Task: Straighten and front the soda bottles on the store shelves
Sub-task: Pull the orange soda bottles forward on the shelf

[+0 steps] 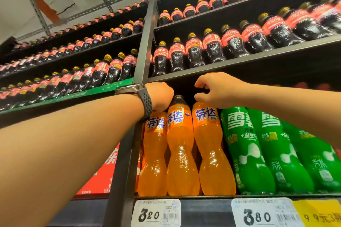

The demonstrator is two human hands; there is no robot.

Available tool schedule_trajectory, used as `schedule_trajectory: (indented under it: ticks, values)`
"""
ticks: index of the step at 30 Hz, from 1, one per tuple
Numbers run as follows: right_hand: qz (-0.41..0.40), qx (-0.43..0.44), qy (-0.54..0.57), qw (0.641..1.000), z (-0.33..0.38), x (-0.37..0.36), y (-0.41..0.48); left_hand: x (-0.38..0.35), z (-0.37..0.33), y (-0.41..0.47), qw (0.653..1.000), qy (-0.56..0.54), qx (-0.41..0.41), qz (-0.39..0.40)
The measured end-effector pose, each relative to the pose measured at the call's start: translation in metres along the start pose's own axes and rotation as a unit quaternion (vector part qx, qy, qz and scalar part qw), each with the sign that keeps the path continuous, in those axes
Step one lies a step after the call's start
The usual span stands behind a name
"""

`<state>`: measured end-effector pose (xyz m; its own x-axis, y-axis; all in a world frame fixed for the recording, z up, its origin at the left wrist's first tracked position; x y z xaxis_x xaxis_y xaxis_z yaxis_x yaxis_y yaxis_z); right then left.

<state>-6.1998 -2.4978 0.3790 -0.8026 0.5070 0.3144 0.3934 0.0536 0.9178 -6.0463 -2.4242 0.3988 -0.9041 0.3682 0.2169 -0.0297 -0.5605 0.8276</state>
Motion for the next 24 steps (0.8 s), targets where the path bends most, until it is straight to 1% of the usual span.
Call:
schedule_trajectory:
  ticks: [4, 9, 15, 17, 19, 21, 24]
  values:
    - [-0.006, 0.0, 0.004, 1.0, -0.004, 0.003, -0.003, 0.001, 0.004, 0.006, 0.999, 0.013, -0.029, 0.024]
    - [-0.029, -0.004, 0.013, 0.999, -0.007, 0.008, -0.003, 0.006, 0.012, 0.006, 1.0, -0.01, -0.023, -0.014]
    - [-0.021, -0.002, 0.015, 1.0, -0.007, 0.007, -0.002, 0.005, 0.011, 0.002, 0.999, -0.029, -0.008, -0.024]
    - [-0.003, 0.011, 0.027, 1.0, -0.002, 0.005, -0.005, 0.005, 0.01, 0.001, 0.999, -0.025, -0.01, -0.028]
    - [0.025, 0.051, 0.018, 0.998, 0.01, -0.001, -0.01, 0.005, 0.009, 0.0, 0.999, -0.024, -0.009, -0.035]
    - [0.059, 0.085, -0.013, 0.995, 0.026, -0.013, -0.016, 0.005, 0.008, -0.001, 0.999, -0.022, -0.01, -0.035]
    - [0.11, 0.085, -0.075, 0.987, 0.037, -0.035, -0.022, 0.006, 0.008, -0.003, 1.0, -0.011, -0.011, -0.02]
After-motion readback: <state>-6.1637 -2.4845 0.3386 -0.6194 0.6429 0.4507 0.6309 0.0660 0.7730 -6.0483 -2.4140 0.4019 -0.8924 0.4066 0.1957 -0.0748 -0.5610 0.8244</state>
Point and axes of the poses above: each hand's wrist, its own y-axis towards the middle knuckle, its own x-axis out of the back of the hand, z = x × y, the point moved 2 cm from there along y, towards the middle knuckle, and after that the axes turned 11 degrees about y, right-handed, at the moved point
